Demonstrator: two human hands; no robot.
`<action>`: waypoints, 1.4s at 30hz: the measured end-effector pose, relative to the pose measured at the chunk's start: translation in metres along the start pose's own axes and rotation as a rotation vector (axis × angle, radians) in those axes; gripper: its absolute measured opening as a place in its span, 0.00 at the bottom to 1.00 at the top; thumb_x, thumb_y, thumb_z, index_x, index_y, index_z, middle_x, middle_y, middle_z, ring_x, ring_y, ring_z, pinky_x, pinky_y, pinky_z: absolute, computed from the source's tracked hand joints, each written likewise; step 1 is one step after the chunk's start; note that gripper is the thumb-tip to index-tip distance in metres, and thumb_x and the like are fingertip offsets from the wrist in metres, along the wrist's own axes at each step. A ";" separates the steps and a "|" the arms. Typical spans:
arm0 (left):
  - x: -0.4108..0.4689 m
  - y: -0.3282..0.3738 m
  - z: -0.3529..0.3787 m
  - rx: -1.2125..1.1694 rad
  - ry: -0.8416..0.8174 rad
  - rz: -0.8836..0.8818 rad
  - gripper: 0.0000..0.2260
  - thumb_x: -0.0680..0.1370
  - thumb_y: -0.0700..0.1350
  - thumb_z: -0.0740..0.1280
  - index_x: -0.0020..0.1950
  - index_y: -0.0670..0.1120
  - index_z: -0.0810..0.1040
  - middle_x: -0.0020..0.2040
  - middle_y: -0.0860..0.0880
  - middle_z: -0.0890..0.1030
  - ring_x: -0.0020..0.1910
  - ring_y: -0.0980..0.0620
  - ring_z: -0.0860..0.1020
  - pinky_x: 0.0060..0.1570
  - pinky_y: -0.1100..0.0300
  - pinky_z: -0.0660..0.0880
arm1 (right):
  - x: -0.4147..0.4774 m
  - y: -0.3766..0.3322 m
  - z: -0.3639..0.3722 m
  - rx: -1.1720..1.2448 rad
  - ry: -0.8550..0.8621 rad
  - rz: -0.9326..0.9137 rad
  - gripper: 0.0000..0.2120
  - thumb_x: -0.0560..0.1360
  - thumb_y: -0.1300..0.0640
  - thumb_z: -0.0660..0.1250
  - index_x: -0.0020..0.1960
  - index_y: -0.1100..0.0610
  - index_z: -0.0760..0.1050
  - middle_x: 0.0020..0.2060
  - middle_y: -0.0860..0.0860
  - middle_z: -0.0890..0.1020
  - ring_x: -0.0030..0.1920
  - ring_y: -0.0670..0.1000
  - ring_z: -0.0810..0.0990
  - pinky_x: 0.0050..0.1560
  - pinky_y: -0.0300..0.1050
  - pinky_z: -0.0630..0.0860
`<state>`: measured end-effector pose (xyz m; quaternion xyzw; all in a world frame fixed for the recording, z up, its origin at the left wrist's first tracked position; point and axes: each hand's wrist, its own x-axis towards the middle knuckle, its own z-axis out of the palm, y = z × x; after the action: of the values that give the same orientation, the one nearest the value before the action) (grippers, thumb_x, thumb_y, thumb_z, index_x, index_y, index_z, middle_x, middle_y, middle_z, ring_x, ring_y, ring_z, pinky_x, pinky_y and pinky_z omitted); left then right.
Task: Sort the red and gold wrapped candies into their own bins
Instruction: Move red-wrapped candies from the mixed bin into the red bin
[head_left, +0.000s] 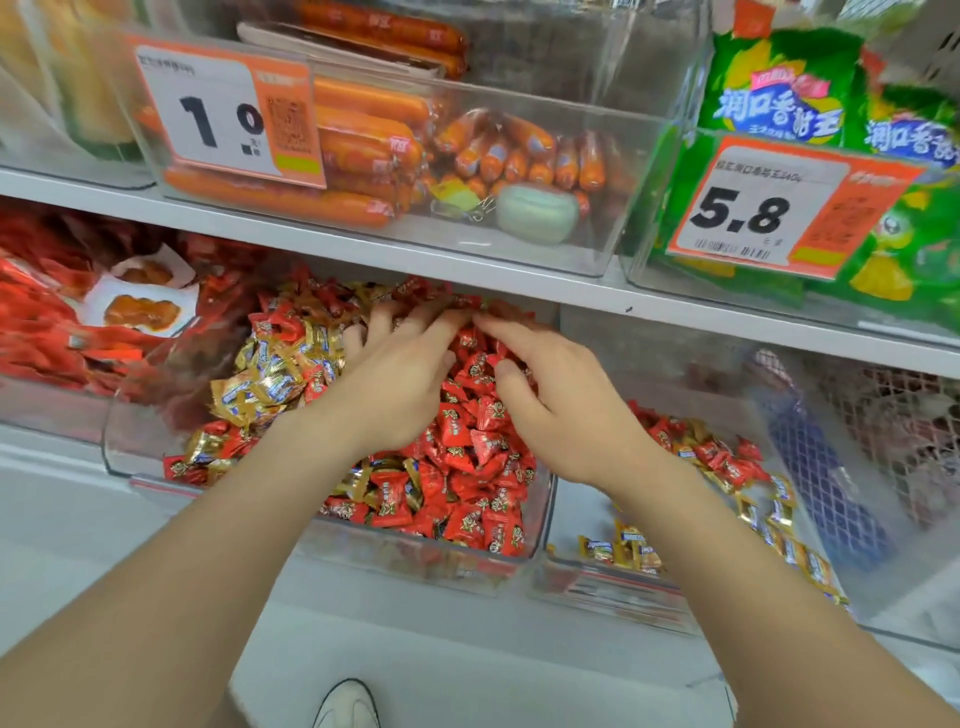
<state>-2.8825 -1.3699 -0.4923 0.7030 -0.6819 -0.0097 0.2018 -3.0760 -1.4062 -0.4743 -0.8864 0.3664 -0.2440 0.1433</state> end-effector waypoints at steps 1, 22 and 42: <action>-0.001 0.003 0.000 0.001 -0.013 0.011 0.24 0.86 0.47 0.56 0.81 0.62 0.55 0.83 0.56 0.56 0.78 0.42 0.54 0.69 0.38 0.57 | -0.006 0.001 -0.004 0.013 -0.011 -0.040 0.24 0.83 0.54 0.56 0.79 0.50 0.69 0.73 0.50 0.76 0.74 0.51 0.73 0.74 0.57 0.69; -0.028 0.188 0.064 0.040 -0.234 0.416 0.16 0.78 0.35 0.64 0.63 0.48 0.78 0.59 0.48 0.78 0.60 0.45 0.76 0.60 0.50 0.74 | -0.135 0.153 -0.097 -0.162 -0.348 0.378 0.14 0.74 0.65 0.67 0.53 0.51 0.87 0.41 0.45 0.87 0.39 0.42 0.83 0.45 0.38 0.78; 0.035 0.195 0.123 -0.044 -0.360 0.043 0.08 0.78 0.44 0.73 0.46 0.44 0.75 0.45 0.40 0.78 0.49 0.36 0.78 0.41 0.48 0.75 | -0.122 0.190 -0.086 0.002 -0.086 0.630 0.09 0.79 0.52 0.74 0.43 0.54 0.86 0.37 0.52 0.86 0.38 0.49 0.84 0.43 0.46 0.82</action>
<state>-3.1019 -1.4346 -0.5387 0.6704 -0.7217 -0.1459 0.0920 -3.3071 -1.4562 -0.5241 -0.7387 0.6163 -0.1503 0.2280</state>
